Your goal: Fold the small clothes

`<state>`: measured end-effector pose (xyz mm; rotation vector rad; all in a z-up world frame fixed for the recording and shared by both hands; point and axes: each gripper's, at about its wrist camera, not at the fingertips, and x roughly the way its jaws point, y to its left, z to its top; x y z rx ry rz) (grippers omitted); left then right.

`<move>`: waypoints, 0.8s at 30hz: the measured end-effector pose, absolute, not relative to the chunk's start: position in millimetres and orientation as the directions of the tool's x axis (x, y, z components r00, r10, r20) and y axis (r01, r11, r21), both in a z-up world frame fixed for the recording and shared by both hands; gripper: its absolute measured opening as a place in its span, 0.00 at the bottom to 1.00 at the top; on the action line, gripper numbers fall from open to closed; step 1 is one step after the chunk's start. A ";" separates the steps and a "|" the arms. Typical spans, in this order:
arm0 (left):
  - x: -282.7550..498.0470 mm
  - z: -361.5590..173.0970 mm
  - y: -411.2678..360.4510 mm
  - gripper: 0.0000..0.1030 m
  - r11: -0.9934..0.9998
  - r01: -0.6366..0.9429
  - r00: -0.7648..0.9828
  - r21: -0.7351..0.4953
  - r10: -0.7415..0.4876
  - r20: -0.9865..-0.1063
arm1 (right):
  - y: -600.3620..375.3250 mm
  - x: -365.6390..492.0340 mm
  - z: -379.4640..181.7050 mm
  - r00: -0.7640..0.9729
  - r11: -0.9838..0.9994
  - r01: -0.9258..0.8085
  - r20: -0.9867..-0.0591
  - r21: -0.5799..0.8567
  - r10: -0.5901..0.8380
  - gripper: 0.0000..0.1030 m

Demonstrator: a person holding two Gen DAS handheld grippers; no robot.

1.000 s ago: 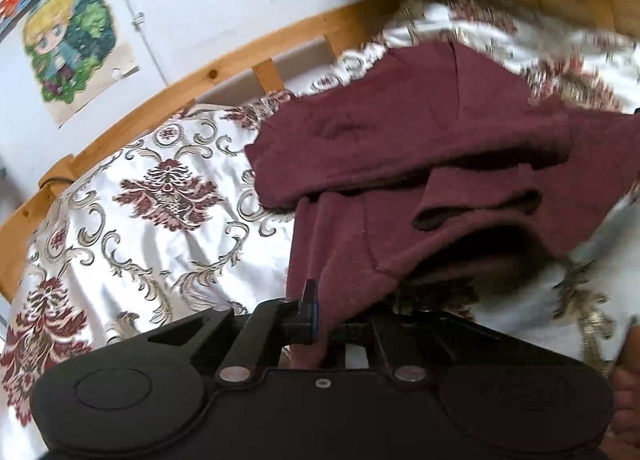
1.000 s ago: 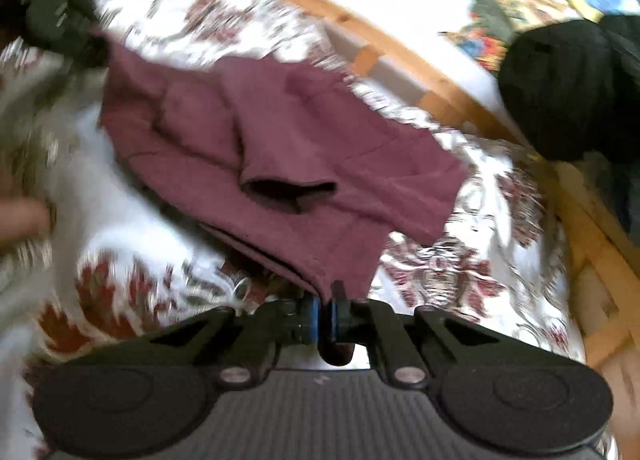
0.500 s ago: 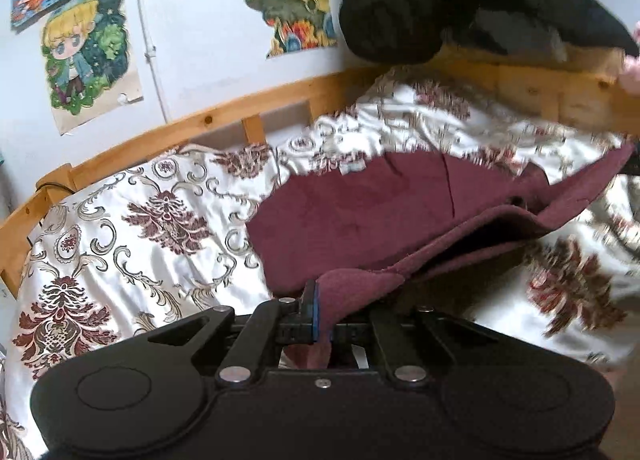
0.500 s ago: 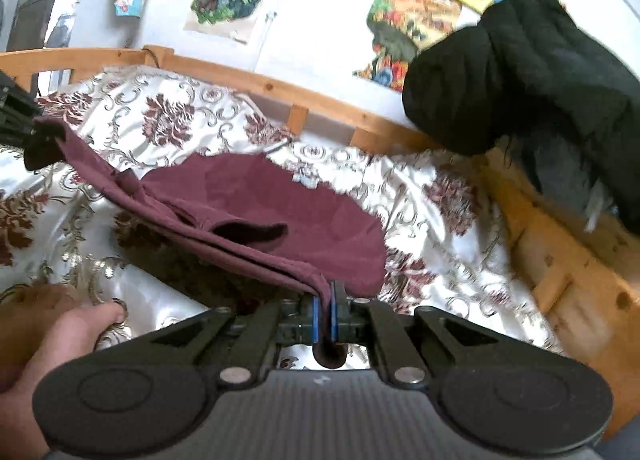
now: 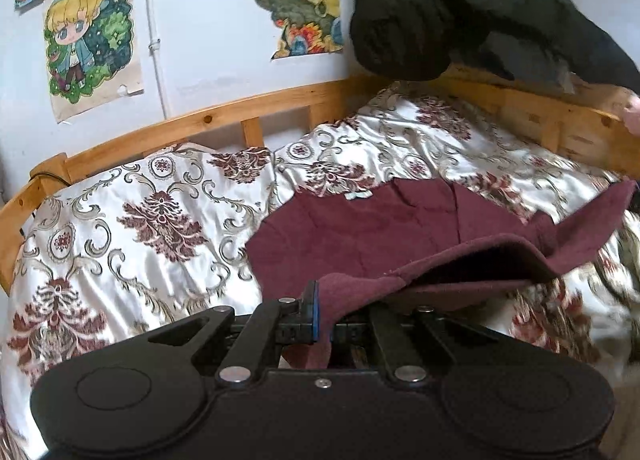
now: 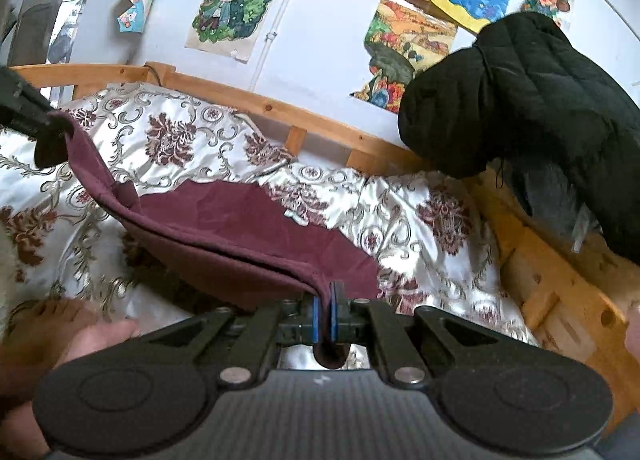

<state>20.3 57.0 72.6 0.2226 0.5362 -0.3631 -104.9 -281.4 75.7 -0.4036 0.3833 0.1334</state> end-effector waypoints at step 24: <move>339.8 18.7 -18.6 0.05 0.939 0.303 0.649 0.164 -0.078 -0.757 | -318.0 210.6 38.2 0.798 0.927 -0.222 -0.603 -0.302 -0.005 0.06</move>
